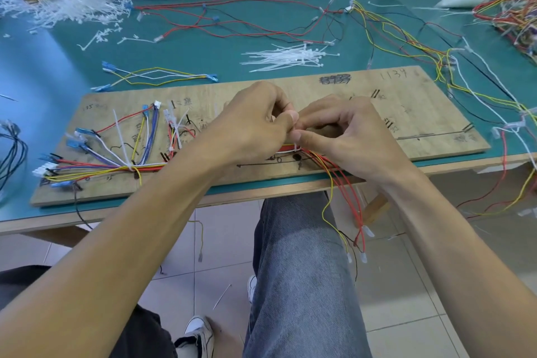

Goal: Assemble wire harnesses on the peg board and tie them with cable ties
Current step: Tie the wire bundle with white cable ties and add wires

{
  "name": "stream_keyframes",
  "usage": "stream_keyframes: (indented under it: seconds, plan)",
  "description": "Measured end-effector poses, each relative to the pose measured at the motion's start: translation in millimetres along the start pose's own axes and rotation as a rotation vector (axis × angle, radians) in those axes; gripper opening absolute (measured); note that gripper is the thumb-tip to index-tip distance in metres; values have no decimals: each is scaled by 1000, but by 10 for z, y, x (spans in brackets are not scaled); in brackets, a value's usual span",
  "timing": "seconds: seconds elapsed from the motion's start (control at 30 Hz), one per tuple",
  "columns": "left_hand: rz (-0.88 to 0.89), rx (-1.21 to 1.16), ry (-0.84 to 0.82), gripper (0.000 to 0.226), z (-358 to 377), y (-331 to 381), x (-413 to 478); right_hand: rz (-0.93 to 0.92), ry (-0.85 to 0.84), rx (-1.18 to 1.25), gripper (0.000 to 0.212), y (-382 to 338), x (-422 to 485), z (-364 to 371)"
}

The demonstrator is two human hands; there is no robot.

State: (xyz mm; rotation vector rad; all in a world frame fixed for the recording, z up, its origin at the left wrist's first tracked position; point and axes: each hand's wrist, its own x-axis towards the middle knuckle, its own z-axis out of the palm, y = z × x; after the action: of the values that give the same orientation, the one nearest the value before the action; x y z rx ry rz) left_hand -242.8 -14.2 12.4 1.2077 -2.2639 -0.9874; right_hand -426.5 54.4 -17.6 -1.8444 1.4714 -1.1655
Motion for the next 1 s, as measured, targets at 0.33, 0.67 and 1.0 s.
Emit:
stream_keyframes:
  seconds: [0.33,0.67,1.0]
  plan:
    - [109,-245,329,14,52,255,82,-62,-94,-287,2,-69,-23,-1]
    - [9,230,11,52,-199,189,44,-84,-27,-322,3,-71,-78,21]
    - [-16,200,175,18,90,-24,-153,-125,-89,-428,9,-106,-83,54]
